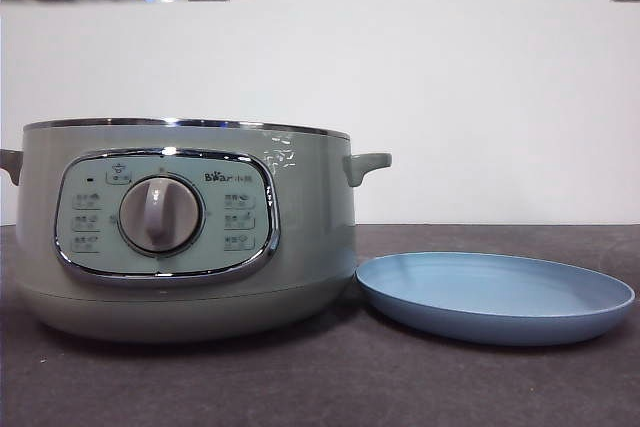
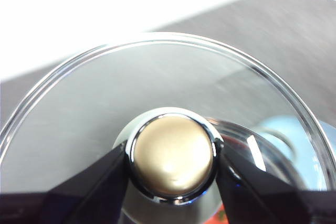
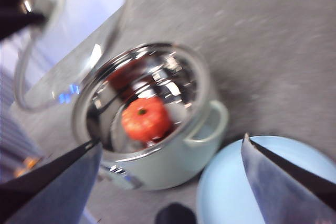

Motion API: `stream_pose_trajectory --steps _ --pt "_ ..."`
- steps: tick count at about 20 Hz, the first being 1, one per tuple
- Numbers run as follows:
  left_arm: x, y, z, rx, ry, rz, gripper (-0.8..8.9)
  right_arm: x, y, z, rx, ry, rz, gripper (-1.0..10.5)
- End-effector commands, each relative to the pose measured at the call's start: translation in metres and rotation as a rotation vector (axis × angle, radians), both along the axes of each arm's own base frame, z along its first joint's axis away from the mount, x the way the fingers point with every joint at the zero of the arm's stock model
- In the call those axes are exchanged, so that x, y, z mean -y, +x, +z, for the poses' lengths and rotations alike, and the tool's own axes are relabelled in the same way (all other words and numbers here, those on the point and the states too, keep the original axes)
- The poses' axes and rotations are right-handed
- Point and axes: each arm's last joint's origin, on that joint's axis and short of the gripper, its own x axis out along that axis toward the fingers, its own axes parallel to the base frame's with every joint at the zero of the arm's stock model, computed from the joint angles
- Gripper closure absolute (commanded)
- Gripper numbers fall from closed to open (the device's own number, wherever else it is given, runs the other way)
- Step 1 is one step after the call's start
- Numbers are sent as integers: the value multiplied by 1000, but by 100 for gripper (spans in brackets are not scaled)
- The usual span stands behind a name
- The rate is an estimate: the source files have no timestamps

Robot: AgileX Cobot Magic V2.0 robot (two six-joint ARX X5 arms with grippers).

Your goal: Take the pumpkin out from the steamer,put the pumpkin in the blue plate,close the lid

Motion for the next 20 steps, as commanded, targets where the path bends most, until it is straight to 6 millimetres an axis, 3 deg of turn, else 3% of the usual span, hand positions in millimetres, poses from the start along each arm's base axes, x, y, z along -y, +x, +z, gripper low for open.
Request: stream_pose_trajectory --steps 1,4,7,13,16,20 --pt "-13 -21 18 100 -27 38 822 -27 12 -6 -50 -22 81 466" --pt "-26 -39 24 140 -6 146 822 -55 26 -11 -60 -101 100 371" --pt "-36 -53 27 167 35 235 822 -85 37 -12 -48 -159 145 371" --pt "-59 -84 26 178 137 437 822 -165 72 -20 -121 -354 285 371" --pt "-62 -88 23 159 177 481 822 -198 89 -33 -104 -452 297 371" --pt "-63 -88 22 148 187 479 822 -229 100 -70 -85 -588 299 371"
